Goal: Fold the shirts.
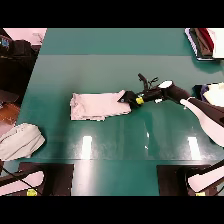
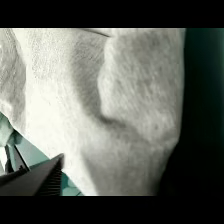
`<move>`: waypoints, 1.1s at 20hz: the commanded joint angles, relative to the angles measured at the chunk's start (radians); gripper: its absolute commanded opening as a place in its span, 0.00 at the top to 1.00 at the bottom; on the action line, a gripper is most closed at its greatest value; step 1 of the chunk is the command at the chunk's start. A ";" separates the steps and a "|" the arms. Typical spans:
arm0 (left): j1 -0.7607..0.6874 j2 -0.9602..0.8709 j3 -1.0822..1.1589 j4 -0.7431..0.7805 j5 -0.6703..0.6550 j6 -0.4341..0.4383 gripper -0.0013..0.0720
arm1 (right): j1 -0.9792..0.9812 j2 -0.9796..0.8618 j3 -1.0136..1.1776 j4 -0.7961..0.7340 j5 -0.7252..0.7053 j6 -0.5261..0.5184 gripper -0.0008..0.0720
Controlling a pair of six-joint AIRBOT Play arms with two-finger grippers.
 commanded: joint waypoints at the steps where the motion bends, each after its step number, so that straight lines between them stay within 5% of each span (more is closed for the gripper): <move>1: -0.003 0.001 -0.043 -0.018 0.004 0.000 0.95 | 0.044 -0.016 -0.001 0.051 -0.051 -0.029 0.40; 2: -0.008 0.001 -0.044 -0.017 0.010 0.001 0.95 | 0.050 -0.016 -0.001 0.051 -0.054 -0.036 0.53; 4: -0.019 0.001 -0.044 -0.031 0.025 0.000 0.95 | 0.045 -0.011 -0.001 0.051 -0.053 -0.074 0.97; 11: -0.202 0.001 -0.044 -0.039 0.060 0.000 0.95 | -0.271 0.235 -0.002 0.020 -0.111 -0.087 0.98; 16: -0.346 0.001 -0.045 -0.039 0.206 -0.001 0.95 | -0.705 0.418 -0.002 -0.162 -0.116 0.006 0.97; 22: -0.454 0.001 -0.045 -0.039 0.364 -0.001 0.95 | -1.043 0.435 -0.002 -0.159 -0.123 0.003 0.97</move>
